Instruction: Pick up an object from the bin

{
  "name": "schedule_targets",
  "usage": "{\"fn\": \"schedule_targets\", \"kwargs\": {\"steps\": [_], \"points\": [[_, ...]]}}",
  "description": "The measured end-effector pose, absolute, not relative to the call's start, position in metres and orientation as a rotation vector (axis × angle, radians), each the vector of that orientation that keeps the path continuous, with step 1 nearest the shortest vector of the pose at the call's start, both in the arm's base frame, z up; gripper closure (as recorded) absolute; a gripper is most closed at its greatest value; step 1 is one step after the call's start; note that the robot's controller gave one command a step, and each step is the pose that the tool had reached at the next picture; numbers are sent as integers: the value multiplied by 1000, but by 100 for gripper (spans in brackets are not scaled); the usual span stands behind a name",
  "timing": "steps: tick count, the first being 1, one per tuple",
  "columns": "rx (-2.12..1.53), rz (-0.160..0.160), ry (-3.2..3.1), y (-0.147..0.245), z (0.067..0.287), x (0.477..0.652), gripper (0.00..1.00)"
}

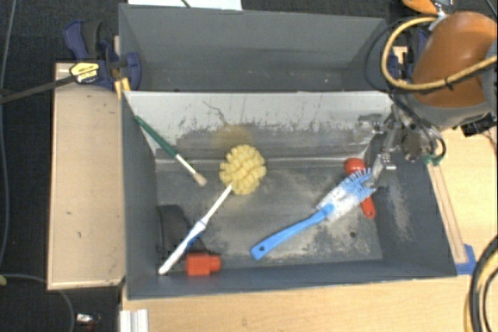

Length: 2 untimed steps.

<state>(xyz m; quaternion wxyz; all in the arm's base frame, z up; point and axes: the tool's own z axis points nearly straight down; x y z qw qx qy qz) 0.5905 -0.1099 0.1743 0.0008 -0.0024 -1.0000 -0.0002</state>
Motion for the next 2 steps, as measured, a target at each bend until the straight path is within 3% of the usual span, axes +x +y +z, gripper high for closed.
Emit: {"fn": "schedule_targets", "kwargs": {"steps": [1, 2], "points": [[-1, 1, -3146, -110, 177, 592, 0], [435, 3, -3119, -106, 89, 576, 0]]}}
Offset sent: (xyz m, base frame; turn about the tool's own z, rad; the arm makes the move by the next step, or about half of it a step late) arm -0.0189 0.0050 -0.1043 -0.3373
